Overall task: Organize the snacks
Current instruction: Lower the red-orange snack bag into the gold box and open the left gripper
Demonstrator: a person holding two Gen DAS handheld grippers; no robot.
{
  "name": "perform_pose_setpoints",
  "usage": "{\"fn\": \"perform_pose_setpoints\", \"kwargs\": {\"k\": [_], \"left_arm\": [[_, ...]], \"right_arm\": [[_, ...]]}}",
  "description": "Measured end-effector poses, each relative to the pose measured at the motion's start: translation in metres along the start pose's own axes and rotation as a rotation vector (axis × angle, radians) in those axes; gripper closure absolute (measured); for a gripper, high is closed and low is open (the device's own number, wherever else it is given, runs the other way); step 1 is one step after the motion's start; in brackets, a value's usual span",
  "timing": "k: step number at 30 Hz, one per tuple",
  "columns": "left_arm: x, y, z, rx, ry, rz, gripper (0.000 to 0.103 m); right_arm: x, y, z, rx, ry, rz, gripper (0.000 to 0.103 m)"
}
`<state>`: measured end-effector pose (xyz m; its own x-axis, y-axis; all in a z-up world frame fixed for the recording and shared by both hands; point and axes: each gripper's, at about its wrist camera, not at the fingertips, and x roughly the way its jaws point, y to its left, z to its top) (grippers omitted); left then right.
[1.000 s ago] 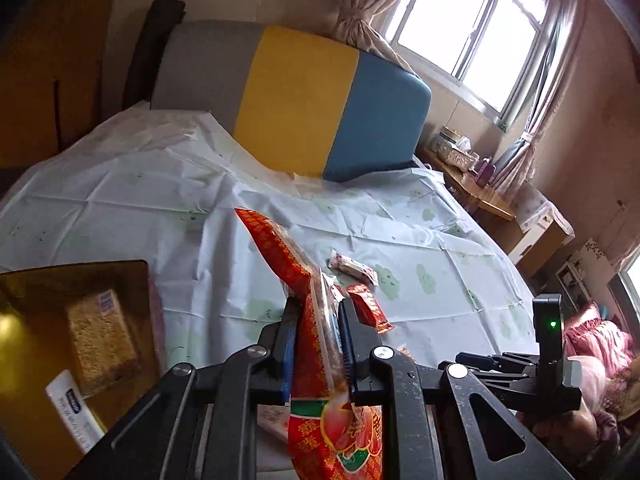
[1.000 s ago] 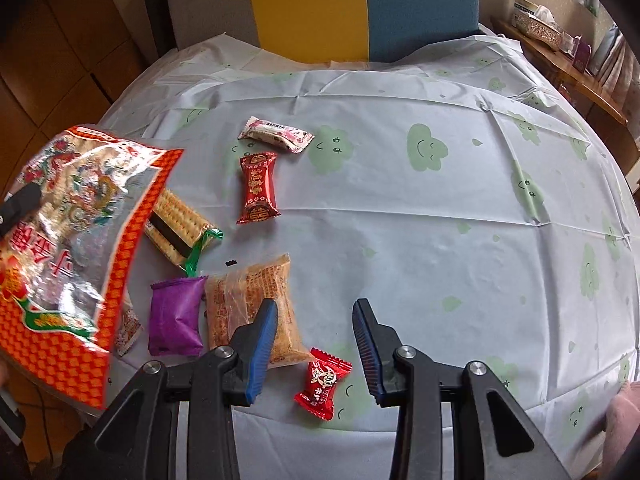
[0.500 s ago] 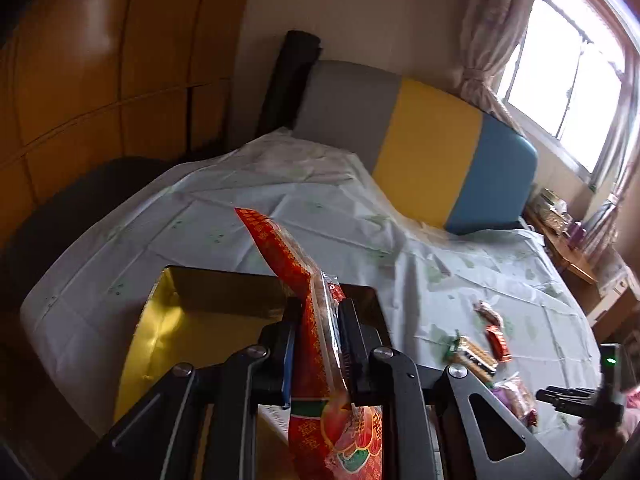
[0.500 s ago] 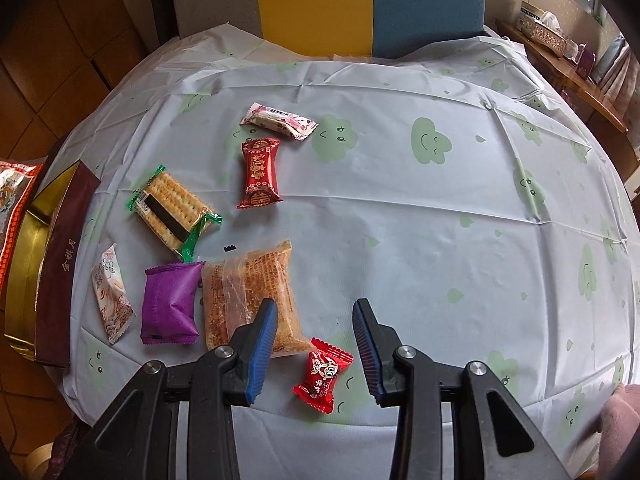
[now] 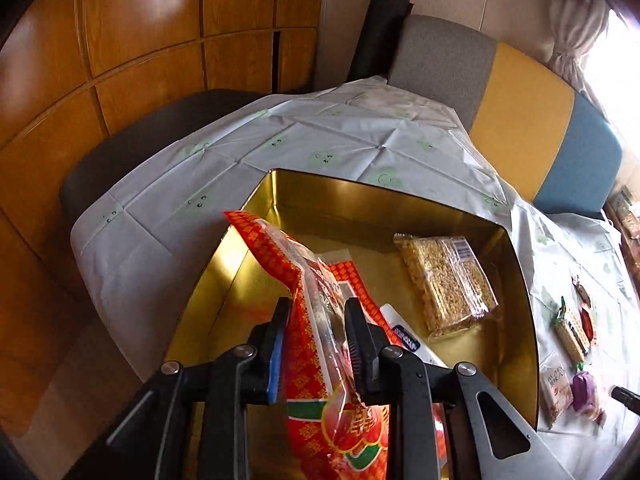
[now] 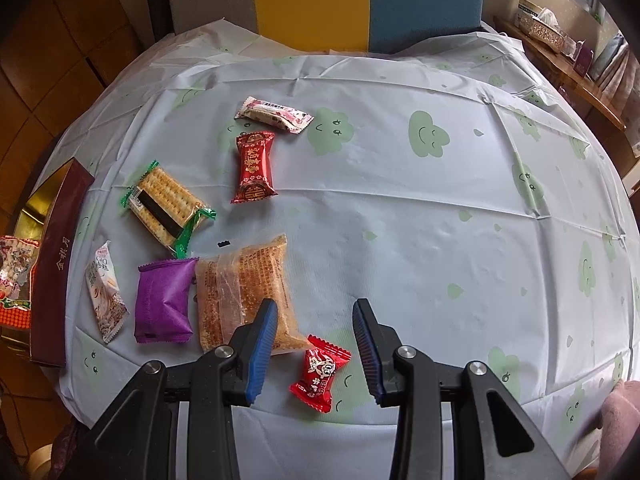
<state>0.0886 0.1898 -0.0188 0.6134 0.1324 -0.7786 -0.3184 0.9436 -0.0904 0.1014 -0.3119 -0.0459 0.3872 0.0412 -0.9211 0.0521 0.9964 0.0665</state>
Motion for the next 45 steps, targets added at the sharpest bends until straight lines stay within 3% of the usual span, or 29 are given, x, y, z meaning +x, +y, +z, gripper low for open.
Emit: {"fn": "perform_pose_setpoints", "kwargs": {"k": [3,5,9,15,26,30,38,45], "left_arm": [[0.007,-0.004,0.0,0.003,0.01,0.077,0.066],[0.011,0.001,-0.001,-0.019,0.018,0.131,0.066],[-0.002,0.007,-0.001,-0.037,-0.026,0.129,0.066],[-0.023,-0.008,-0.005,-0.018,-0.048,0.011,0.061],[-0.044,-0.104,-0.04,0.223,0.012,-0.209,0.055],[-0.051,-0.141,-0.059,0.317,0.036,-0.278,0.055],[-0.055,-0.191,-0.087,0.442,0.073,-0.349,0.055],[-0.049,-0.206,-0.102,0.489,0.12,-0.377,0.055]], "right_arm": [[0.001,0.001,0.0,-0.001,0.004,-0.004,0.064],[0.002,0.001,0.0,0.001,0.006,-0.008,0.064],[0.0,-0.003,0.001,0.023,-0.002,-0.01,0.064],[-0.003,-0.007,0.002,0.054,-0.016,0.004,0.064],[-0.003,-0.004,0.002,0.069,-0.005,0.032,0.064],[0.003,-0.002,-0.001,0.057,0.047,0.029,0.064],[0.01,-0.013,-0.008,0.091,0.123,0.038,0.064],[0.006,-0.017,-0.017,0.114,0.134,0.051,0.064]]}}
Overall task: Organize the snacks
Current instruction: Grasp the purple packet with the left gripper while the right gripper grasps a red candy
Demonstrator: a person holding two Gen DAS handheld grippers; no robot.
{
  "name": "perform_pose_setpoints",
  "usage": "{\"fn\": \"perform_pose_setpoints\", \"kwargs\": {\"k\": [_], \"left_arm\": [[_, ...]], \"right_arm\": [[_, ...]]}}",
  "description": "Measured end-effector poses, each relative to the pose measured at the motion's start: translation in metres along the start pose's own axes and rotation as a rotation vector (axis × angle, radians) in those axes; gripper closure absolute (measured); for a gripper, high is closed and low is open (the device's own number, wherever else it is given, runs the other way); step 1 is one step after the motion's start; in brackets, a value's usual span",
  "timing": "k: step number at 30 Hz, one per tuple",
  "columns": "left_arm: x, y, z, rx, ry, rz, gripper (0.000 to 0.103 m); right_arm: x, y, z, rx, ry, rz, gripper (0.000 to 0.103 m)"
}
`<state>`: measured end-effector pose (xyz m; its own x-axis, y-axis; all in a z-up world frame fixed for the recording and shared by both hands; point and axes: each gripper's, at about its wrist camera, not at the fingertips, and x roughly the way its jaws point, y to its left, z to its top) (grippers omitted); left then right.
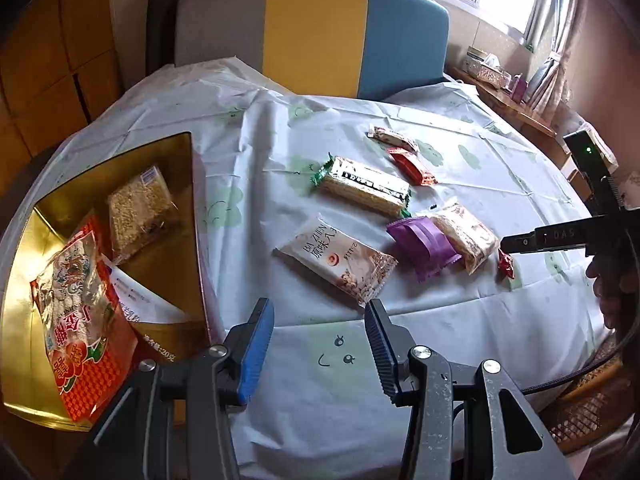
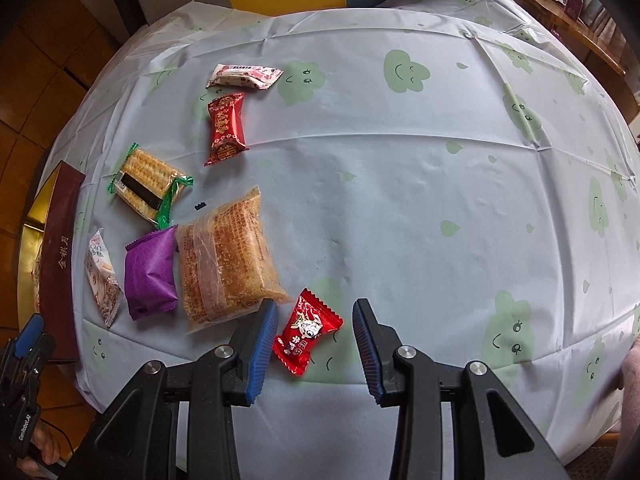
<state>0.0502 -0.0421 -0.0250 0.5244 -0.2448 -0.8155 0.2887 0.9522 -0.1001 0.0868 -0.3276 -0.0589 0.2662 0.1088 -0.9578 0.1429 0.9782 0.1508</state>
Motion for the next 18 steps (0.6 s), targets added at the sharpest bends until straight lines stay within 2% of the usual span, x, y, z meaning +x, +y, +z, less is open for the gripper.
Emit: {"fn": "perform_pose_setpoints", "kwargs": {"k": [2,5,9,12,13,16,18], "left_arm": [[0.002,-0.001,0.0,0.004,0.008,-0.004,0.055],[0.005,-0.002,-0.001,0.005,0.008,-0.016,0.055],[0.008,-0.003,-0.001,-0.001,0.013,-0.035,0.055],[0.012,-0.004,-0.003,0.004,0.02,-0.04,0.055],[0.013,-0.005,-0.003,0.003,0.022,-0.043,0.055],[0.015,-0.006,-0.002,0.003,0.025,-0.056,0.055],[0.016,-0.008,0.0,0.008,0.026,-0.065,0.055]], "right_arm": [[-0.002,-0.001,-0.001,0.001,0.001,0.008,0.064],[0.005,-0.006,-0.007,0.022,0.052,0.031,0.064],[0.006,-0.009,-0.011,0.023,0.051,0.025,0.064],[0.011,-0.004,-0.012,-0.019,0.066,-0.031,0.068],[0.01,0.001,-0.012,-0.046,0.052,-0.053,0.083],[0.008,0.008,-0.014,-0.104,0.016,-0.099,0.085],[0.011,0.013,-0.016,-0.158,0.012,-0.179,0.085]]}}
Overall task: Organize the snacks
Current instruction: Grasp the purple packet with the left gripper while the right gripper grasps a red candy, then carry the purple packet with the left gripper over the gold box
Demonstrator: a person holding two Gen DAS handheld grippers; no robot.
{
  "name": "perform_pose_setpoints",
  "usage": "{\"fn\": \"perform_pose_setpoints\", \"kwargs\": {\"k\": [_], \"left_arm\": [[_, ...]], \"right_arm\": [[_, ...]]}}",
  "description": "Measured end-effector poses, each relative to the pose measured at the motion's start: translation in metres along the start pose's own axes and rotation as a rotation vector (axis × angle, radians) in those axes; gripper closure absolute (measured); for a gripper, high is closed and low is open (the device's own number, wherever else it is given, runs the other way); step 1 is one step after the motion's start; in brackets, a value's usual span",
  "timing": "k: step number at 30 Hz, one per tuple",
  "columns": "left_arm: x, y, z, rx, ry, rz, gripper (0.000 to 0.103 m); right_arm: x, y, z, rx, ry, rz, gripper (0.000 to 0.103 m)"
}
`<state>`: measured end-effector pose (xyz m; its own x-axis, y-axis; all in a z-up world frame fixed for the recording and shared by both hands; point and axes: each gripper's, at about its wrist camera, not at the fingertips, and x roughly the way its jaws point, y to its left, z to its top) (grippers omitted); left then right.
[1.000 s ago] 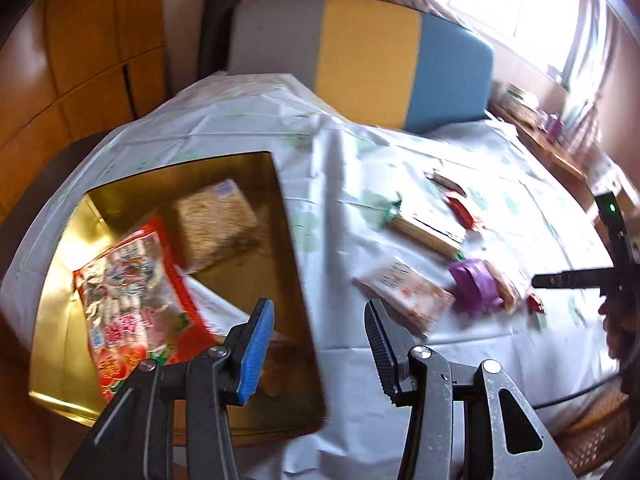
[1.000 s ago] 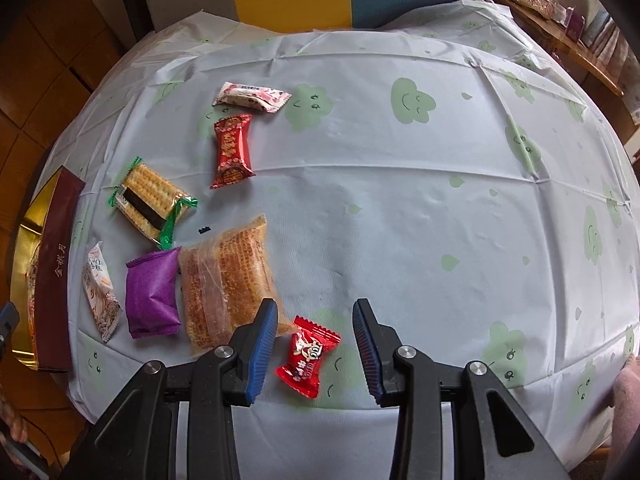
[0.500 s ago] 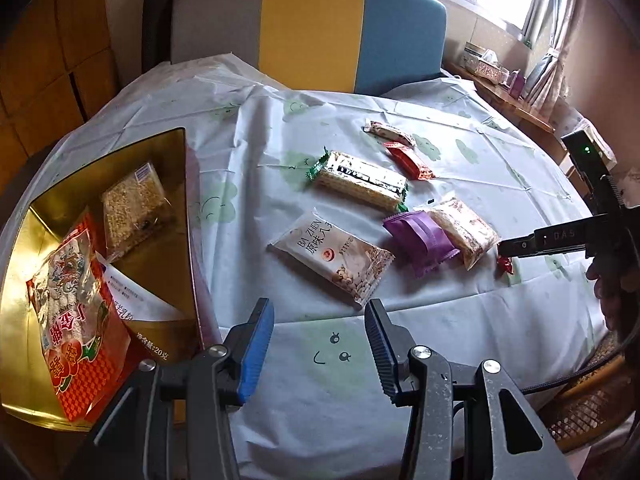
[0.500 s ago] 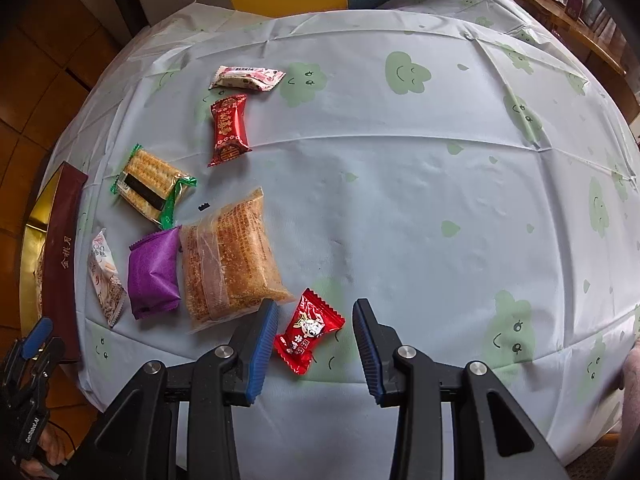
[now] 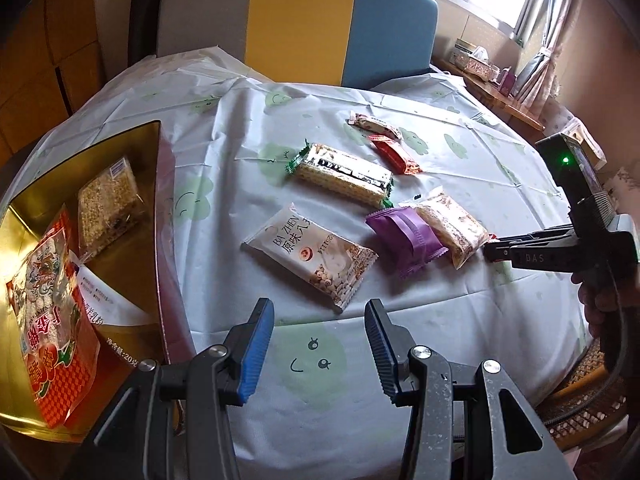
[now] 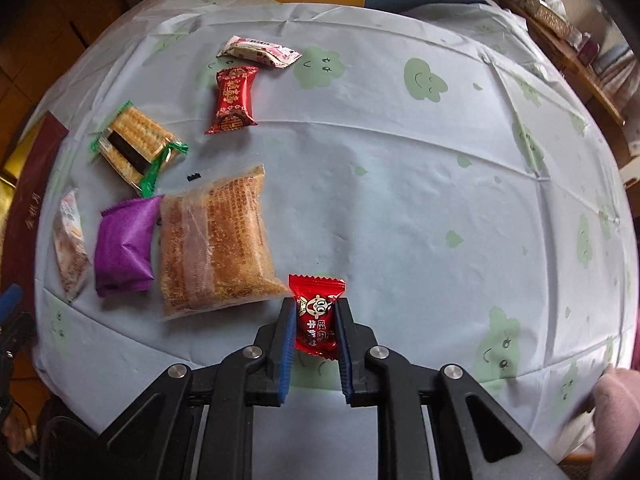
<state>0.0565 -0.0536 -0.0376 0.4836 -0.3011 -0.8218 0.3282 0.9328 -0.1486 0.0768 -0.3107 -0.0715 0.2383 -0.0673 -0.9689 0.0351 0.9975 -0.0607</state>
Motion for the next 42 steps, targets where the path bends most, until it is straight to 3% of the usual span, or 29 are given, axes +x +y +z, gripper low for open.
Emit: {"fn": "perform_pose_setpoints", "kwargs": {"k": [8,17,23,26,28,29,30,33,42], "left_arm": [[0.017,-0.015,0.019,0.001,0.046,-0.028,0.055],[0.044,-0.041,0.052,-0.039,0.092,-0.117,0.056],[0.075,-0.056,0.067,-0.037,0.151,-0.107,0.055],[0.089,-0.062,0.068,-0.026,0.171,-0.088,0.046],[0.097,-0.064,0.068,-0.021,0.186,-0.077,0.046],[0.1,-0.066,0.068,-0.007,0.181,-0.068,0.047],[0.099,-0.068,0.067,0.01,0.159,-0.058,0.059],[0.098,-0.067,0.064,0.035,0.123,-0.073,0.063],[0.06,-0.057,0.058,0.041,-0.003,-0.025,0.064]], "right_arm": [[0.004,0.006,-0.001,-0.012,0.019,-0.002,0.084],[0.004,0.006,0.001,-0.022,0.023,-0.012,0.084],[0.005,0.009,0.001,-0.038,0.022,-0.027,0.084],[0.005,0.008,0.001,-0.038,0.024,-0.026,0.084],[0.005,0.007,0.001,-0.039,0.025,-0.024,0.084],[0.005,0.007,0.001,-0.041,0.025,-0.024,0.084],[0.005,0.008,0.001,-0.042,0.025,-0.025,0.084],[0.005,0.008,0.001,-0.046,0.025,-0.025,0.084],[0.005,0.009,0.002,-0.06,0.02,-0.032,0.084]]}}
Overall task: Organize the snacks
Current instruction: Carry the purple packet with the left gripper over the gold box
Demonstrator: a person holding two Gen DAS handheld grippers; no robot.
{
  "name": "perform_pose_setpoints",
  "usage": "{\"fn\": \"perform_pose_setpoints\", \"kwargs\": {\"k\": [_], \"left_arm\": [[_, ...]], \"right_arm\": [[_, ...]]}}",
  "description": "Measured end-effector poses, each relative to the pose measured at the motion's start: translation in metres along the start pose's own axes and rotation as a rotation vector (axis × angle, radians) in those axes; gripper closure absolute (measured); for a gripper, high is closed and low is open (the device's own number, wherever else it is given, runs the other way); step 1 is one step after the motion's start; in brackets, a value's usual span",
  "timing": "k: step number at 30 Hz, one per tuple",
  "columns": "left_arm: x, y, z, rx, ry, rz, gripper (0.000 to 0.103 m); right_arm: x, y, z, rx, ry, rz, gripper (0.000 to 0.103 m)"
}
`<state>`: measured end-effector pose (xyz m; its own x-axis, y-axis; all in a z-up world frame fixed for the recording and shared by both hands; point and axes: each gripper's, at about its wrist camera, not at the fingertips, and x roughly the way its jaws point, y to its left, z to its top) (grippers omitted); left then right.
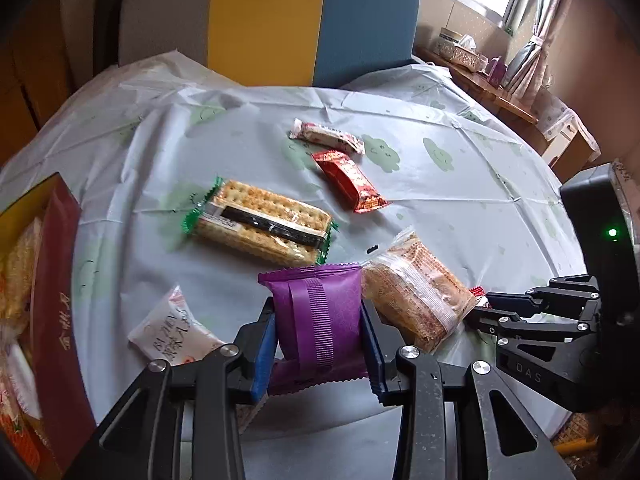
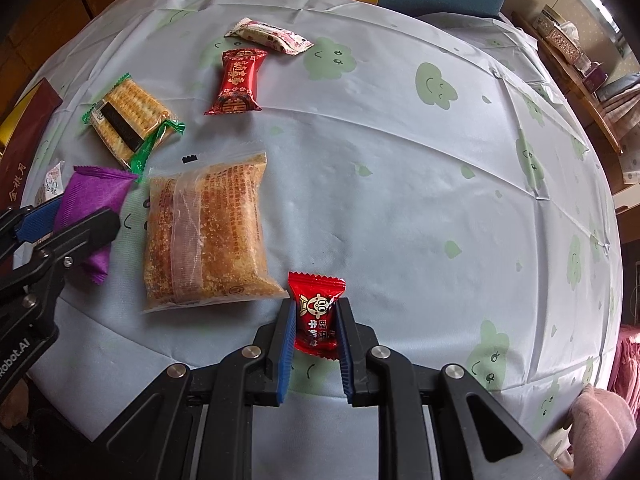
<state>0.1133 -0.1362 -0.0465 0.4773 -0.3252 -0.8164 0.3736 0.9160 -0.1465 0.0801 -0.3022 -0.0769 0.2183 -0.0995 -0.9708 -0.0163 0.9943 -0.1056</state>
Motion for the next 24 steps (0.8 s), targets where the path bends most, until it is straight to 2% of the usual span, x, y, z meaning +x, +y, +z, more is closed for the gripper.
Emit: {"fn": "perform_pose_setpoints", "kwargs": {"k": [4,8,24], "left_arm": [[-0.025,0.008,0.001,-0.016,-0.059,0.025,0.064],[-0.042,0.018,-0.001,-0.031,-0.092,0.081,0.064],[-0.082,0.069,-0.018,-0.131,-0.117,0.148,0.064]], "right_arm": [[0.0,0.001,0.0,-0.003,-0.003,-0.004,0.084],[0.0,-0.001,0.0,-0.004,-0.006,-0.003,0.084],[-0.001,0.01,-0.006,-0.05,-0.033,-0.044,0.084]]}}
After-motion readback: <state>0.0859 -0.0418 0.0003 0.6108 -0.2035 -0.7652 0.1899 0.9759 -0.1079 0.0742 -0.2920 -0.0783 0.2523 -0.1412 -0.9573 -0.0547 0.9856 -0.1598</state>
